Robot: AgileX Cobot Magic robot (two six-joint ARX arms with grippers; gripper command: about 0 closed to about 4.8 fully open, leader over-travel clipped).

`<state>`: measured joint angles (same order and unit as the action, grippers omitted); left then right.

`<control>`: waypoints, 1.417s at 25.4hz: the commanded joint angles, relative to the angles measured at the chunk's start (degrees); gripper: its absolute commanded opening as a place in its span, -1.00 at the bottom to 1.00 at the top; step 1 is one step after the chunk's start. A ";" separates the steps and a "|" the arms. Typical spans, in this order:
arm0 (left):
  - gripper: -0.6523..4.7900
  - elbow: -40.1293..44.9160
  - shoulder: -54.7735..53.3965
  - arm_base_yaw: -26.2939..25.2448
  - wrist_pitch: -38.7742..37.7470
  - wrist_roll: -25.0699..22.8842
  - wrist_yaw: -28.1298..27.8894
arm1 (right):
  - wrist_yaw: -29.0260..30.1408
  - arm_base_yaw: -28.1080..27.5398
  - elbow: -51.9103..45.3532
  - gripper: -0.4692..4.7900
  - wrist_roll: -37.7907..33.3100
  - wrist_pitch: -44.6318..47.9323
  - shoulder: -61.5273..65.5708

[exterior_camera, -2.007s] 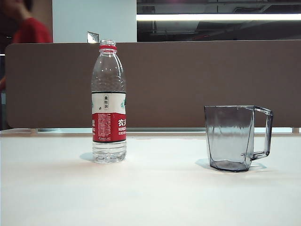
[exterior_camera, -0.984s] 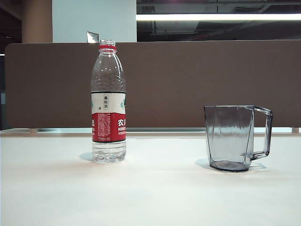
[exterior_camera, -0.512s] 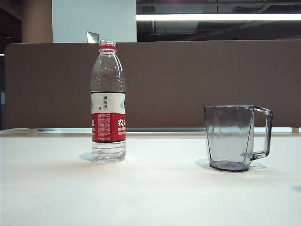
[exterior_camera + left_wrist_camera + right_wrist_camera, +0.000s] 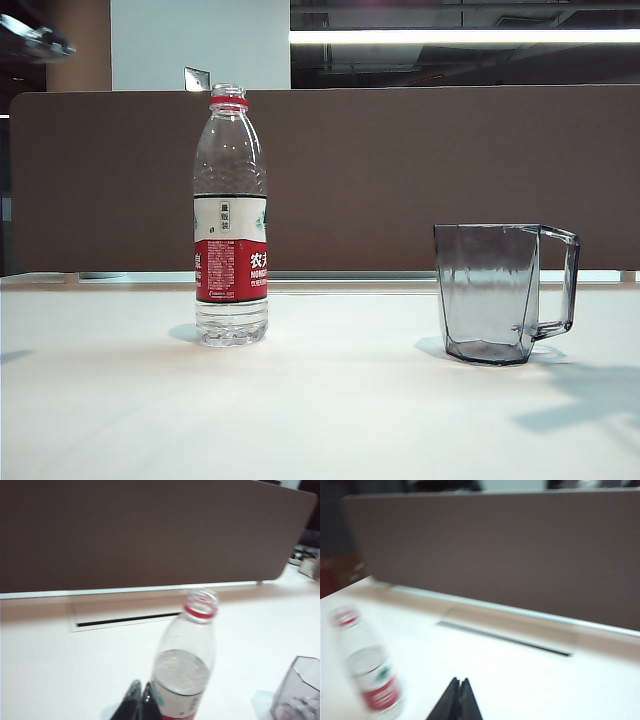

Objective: Pick up the mineral water bottle with the left hand on the table and pour water into the mug until it's half full.

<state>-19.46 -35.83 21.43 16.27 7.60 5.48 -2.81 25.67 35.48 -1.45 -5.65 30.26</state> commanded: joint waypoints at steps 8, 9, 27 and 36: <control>1.00 -0.22 -16.41 4.39 16.68 0.33 0.11 | -5.07 10.73 0.48 -0.83 -0.02 -2.97 -0.11; 1.00 -0.22 -17.05 4.39 16.81 0.33 0.11 | -5.03 10.78 0.48 -0.83 -0.02 -2.97 -0.11; 1.00 -0.48 -37.57 6.12 35.93 -0.24 0.11 | -5.03 10.78 0.48 -0.83 -0.02 -3.15 -0.11; 1.00 -1.81 -48.02 6.14 43.74 -0.20 0.11 | -5.01 10.80 0.48 -0.83 -0.04 -4.02 -0.11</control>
<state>-20.27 -83.20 27.57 58.30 7.53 5.41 -7.75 36.47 35.48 -1.45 -9.93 30.28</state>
